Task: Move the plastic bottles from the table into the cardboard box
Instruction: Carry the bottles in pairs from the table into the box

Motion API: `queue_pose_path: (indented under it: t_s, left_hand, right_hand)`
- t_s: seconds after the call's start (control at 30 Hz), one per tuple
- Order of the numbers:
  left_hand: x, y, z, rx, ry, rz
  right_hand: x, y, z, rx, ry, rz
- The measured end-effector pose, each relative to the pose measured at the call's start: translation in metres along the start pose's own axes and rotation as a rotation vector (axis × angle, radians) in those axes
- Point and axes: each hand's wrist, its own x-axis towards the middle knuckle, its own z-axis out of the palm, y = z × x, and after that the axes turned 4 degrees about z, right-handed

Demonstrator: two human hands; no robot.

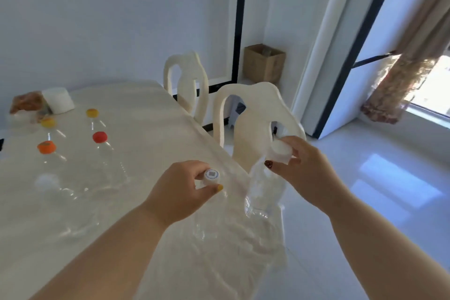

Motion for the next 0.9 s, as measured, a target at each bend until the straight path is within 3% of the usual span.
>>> queue_pose_path:
  t_s: [0.17, 0.37, 0.63, 0.9]
  left_hand:
    - [0.048, 0.062, 0.062, -0.062, -0.103, 0.152]
    - [0.103, 0.127, 0.136, -0.050, -0.145, 0.237]
    - [0.187, 0.209, 0.231, -0.072, -0.110, 0.226]
    - [0.279, 0.250, 0.285, -0.057, -0.029, 0.223]
  right_hand:
    - [-0.016, 0.038, -0.090, -0.069, 0.159, 0.085]
    - [-0.010, 0.081, -0.188, -0.064, 0.225, 0.091]
    - [0.052, 0.142, -0.309, -0.076, 0.136, 0.042]
    - [0.138, 0.173, -0.387, -0.146, 0.125, -0.018]
